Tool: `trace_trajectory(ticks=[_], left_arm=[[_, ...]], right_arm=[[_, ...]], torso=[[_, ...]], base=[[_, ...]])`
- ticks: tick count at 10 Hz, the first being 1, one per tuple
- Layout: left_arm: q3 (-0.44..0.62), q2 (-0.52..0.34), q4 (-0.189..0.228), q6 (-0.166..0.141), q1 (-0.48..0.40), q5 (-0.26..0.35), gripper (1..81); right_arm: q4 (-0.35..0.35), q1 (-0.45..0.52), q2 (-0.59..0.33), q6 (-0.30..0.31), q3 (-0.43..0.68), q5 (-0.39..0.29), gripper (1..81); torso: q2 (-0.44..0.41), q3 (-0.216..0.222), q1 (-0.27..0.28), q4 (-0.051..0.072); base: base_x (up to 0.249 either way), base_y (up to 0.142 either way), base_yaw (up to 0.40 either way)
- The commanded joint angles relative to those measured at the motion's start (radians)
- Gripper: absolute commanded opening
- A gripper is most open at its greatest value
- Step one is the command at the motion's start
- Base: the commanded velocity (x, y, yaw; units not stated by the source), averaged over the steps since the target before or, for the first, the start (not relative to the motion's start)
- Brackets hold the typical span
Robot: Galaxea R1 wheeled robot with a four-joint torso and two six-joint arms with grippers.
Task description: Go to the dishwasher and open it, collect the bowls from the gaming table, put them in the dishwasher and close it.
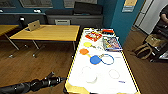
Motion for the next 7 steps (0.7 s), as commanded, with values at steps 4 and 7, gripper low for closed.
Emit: trace_trajectory(ticks=[4, 7], left_arm=[[-0.11, 0.106, -0.006, -0.036, -0.188, 0.198, 81.1], [-0.11, 0.149, -0.004, -0.042, -0.223, 0.204, 81.1]], right_arm=[[-0.017, 0.025, -0.026, 0.001, 0.023, -0.039, 1.0], [-0.019, 0.026, -0.016, 0.001, 0.013, -0.039, 1.0]], torso=[[0.0, 0.0, 0.0, 0.0], [0.0, 0.0, 0.0, 0.0]], base=[[0.0, 0.0, 0.0], [0.0, 0.0, 0.0]])
